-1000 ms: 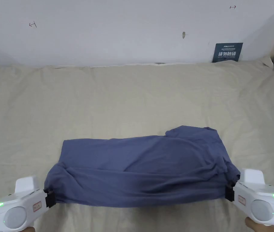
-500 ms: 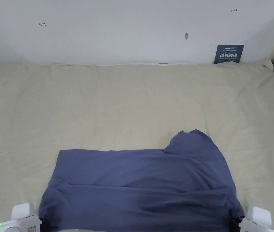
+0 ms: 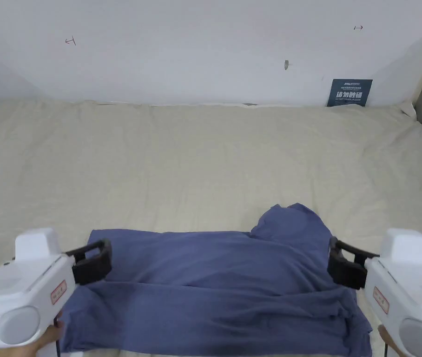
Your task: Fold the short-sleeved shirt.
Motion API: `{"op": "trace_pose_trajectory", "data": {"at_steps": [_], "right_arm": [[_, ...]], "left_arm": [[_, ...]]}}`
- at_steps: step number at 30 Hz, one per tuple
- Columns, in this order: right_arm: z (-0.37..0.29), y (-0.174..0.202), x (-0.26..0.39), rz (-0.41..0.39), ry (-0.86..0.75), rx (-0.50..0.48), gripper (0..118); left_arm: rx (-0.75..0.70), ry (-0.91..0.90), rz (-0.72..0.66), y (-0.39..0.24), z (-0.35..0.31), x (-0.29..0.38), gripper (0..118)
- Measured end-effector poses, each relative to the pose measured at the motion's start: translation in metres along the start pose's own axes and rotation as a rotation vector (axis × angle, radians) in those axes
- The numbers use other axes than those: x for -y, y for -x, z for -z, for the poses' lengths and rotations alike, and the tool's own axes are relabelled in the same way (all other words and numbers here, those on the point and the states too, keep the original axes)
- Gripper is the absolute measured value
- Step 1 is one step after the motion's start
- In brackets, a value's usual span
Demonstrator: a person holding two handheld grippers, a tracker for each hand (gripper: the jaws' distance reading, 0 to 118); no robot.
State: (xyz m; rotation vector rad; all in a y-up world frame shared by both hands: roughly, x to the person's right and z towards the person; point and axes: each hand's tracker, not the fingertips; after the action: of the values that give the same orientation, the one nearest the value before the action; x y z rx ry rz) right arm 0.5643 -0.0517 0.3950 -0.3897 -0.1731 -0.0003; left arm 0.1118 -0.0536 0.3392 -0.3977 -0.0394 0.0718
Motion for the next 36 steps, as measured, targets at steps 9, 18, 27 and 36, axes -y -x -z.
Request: {"op": "trace_pose_trajectory", "data": {"at_steps": [9, 18, 27, 36], "right_arm": [[-0.039, 0.043, -0.033, -0.041, -0.219, -0.008, 3], [-0.033, 0.051, -0.034, -0.051, -0.237, -0.028, 1], [0.005, 0.051, -0.042, -0.058, -0.188, -0.033, 1], [0.069, 0.055, -0.049, -0.065, -0.122, -0.007, 1]], "left_arm": [[0.002, -0.223, 0.061, -0.049, -0.017, -0.028, 0], [0.049, -0.163, 0.086, -0.047, 0.004, -0.023, 0], [0.1, 0.09, 0.105, 0.002, 0.098, -0.045, 0], [0.026, 0.365, 0.068, 0.046, 0.233, -0.04, 28]]}}
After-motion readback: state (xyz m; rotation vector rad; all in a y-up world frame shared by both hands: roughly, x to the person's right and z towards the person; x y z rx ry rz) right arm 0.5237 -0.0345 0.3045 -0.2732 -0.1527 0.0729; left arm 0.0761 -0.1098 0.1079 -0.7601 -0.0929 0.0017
